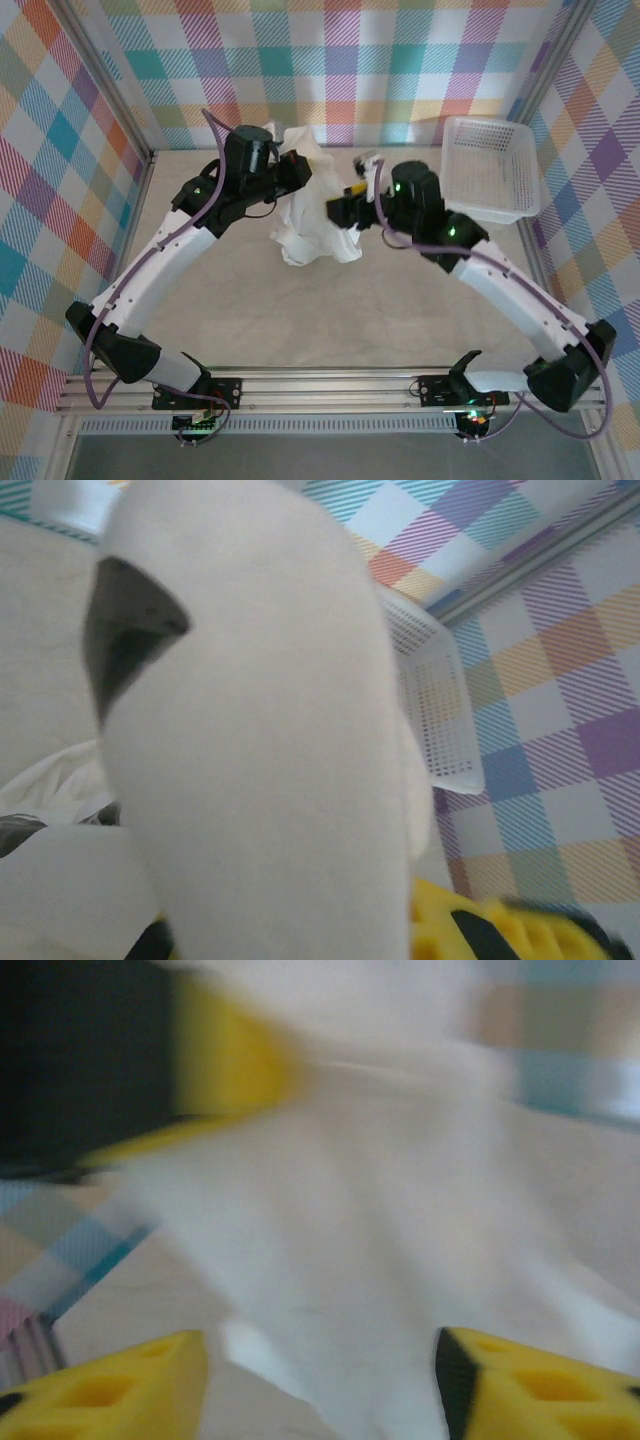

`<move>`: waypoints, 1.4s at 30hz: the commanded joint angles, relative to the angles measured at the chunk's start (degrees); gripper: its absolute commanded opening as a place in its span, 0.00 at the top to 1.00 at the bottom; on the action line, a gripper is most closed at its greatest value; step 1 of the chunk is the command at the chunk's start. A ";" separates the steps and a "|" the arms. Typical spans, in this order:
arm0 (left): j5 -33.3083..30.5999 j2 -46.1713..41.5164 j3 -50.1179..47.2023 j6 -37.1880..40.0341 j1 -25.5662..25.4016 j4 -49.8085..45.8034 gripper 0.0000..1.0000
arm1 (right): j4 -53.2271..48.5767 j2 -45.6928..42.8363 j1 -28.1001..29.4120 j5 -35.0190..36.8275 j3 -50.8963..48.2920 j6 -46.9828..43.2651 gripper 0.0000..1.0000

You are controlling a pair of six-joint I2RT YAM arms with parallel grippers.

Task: Fold the inside-out t-shirt

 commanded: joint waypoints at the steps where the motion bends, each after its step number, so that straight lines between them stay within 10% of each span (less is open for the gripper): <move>1: -9.05 1.13 6.35 -0.40 -3.43 -2.10 1.00 | 14.75 2.94 2.53 5.09 -3.23 0.62 0.17; 5: -10.63 2.26 9.59 0.34 -4.64 -3.73 1.00 | 15.76 10.56 2.55 7.78 0.29 0.69 0.24; 9: -14.78 1.33 8.92 2.82 -4.70 -5.89 1.00 | 16.28 11.70 2.31 4.31 1.63 -0.64 1.00; 15: -20.35 1.93 3.34 10.16 1.95 -10.74 0.51 | 24.26 10.59 -6.36 -29.57 -3.94 14.42 1.00; 19: -12.23 3.01 -0.65 11.28 10.10 -15.92 0.40 | 32.18 12.27 -11.89 -41.49 -8.26 26.61 1.00; 27: 37.82 -11.80 -27.09 11.32 14.72 11.42 0.36 | 21.72 18.81 -14.19 -47.09 -2.59 25.68 1.00; 39: 37.14 -4.27 -24.62 9.73 9.95 16.16 0.36 | 17.13 20.32 -13.96 -46.40 0.57 25.01 0.99; 42: 34.65 -2.32 -23.61 9.15 9.89 15.57 0.67 | 15.23 20.15 -13.99 -45.32 1.03 24.55 0.98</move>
